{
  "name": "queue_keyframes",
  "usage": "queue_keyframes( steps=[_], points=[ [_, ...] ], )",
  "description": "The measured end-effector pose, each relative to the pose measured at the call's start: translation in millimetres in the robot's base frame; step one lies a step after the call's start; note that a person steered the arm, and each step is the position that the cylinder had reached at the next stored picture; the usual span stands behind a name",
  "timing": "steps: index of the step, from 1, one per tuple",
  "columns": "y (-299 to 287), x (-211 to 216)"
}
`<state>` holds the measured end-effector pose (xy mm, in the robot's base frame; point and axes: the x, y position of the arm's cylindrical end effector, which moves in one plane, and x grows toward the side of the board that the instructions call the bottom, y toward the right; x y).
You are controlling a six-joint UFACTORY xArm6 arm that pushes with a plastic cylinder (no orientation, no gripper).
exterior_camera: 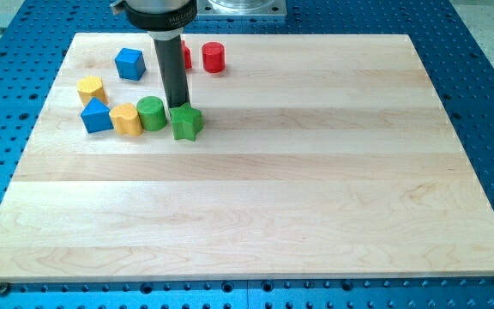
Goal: Push the green circle slightly down
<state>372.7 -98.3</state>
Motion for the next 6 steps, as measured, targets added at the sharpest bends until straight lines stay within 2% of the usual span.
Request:
queue_keyframes(
  steps=[2,3,4,6],
  points=[
    [-49,23],
    [-31,28],
    [-45,7],
    [-81,48]
  ],
)
